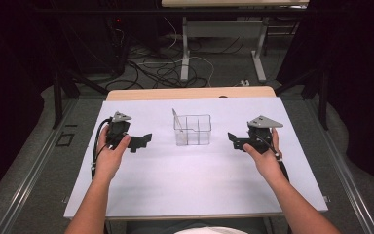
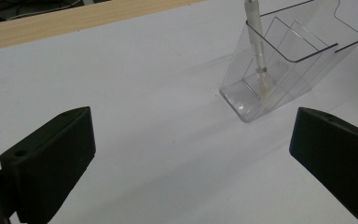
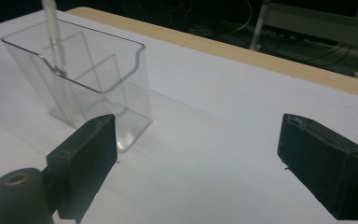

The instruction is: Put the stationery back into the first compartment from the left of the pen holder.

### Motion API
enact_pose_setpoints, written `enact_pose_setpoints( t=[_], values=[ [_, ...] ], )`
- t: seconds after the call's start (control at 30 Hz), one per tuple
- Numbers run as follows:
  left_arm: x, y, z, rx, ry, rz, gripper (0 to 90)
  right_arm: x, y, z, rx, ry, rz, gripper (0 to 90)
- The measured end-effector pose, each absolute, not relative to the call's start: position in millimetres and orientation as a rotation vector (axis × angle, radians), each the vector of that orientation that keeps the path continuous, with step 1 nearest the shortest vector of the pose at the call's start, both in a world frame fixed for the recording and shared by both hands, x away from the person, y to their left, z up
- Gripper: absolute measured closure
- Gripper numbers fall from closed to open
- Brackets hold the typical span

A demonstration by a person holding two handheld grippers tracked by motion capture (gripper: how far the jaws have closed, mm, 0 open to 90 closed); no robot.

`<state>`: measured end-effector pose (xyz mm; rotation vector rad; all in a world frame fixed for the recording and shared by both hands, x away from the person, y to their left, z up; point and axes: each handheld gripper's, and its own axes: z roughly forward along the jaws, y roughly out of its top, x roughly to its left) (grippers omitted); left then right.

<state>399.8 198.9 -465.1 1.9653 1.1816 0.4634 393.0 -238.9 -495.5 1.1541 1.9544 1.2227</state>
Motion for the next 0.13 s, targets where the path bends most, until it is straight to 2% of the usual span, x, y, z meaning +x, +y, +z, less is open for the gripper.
enact_pose_setpoints(
  t=[0.13],
  values=[
    [400.8,198.8,-466.9,1.956,1.191,0.457,0.4,392.6,-253.5,-499.4,1.186,1.966,1.149,5.2]
  ],
)
